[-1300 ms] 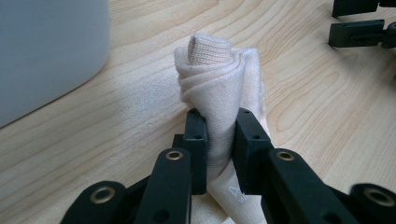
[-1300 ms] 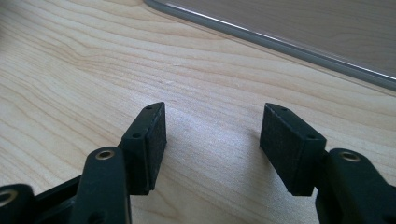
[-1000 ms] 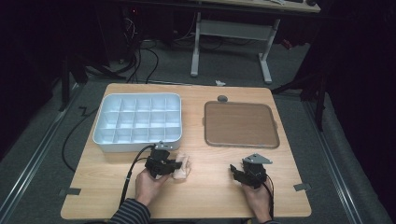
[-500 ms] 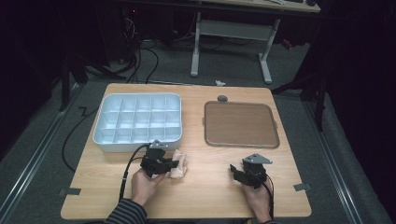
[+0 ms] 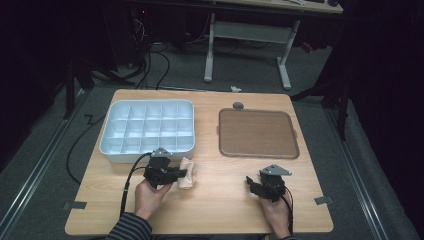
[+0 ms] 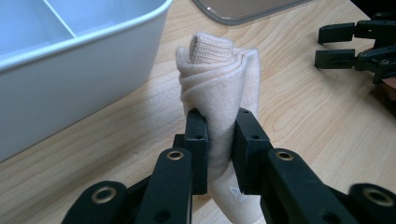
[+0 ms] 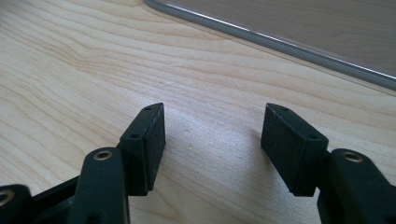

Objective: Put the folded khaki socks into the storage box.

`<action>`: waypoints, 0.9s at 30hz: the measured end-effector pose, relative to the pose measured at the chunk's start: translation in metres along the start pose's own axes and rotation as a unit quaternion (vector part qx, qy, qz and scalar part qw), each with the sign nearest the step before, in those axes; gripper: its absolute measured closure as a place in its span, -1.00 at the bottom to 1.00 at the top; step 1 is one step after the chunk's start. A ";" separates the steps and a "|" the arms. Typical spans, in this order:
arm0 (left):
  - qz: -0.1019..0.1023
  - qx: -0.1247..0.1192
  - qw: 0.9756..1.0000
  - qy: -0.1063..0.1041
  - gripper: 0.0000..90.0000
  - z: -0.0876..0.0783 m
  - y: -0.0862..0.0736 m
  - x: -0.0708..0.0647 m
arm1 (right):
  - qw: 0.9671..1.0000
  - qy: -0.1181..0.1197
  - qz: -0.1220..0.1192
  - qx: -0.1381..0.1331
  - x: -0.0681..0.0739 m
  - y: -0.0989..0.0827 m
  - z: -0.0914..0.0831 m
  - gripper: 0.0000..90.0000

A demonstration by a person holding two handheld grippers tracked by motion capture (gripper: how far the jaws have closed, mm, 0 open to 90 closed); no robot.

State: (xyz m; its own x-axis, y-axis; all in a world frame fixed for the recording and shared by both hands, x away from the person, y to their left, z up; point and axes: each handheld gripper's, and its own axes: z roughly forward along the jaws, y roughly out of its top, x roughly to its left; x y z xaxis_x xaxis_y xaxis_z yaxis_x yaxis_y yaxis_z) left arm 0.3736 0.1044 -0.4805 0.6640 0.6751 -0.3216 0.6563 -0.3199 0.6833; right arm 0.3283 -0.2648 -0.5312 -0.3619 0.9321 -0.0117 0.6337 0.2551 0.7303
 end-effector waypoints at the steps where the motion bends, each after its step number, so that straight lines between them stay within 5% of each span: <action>1: 0.000 0.000 1.000 0.000 0.74 -0.001 0.000 0.000 | 1.000 0.000 0.000 0.000 0.000 0.000 0.000 -0.12; 27: -0.004 -0.018 1.000 -0.001 0.74 -0.030 0.007 0.008 | 1.000 0.003 0.003 0.000 0.000 0.000 0.000 -0.13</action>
State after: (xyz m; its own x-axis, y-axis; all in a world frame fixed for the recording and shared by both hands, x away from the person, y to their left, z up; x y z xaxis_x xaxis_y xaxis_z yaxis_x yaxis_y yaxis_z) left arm 0.3733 0.1276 -0.4584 0.6598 0.6755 -0.3291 0.6485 -0.2907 0.7035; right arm 0.3286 -0.2652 -0.5312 -0.3614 0.9324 -0.0036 0.6360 0.2494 0.7303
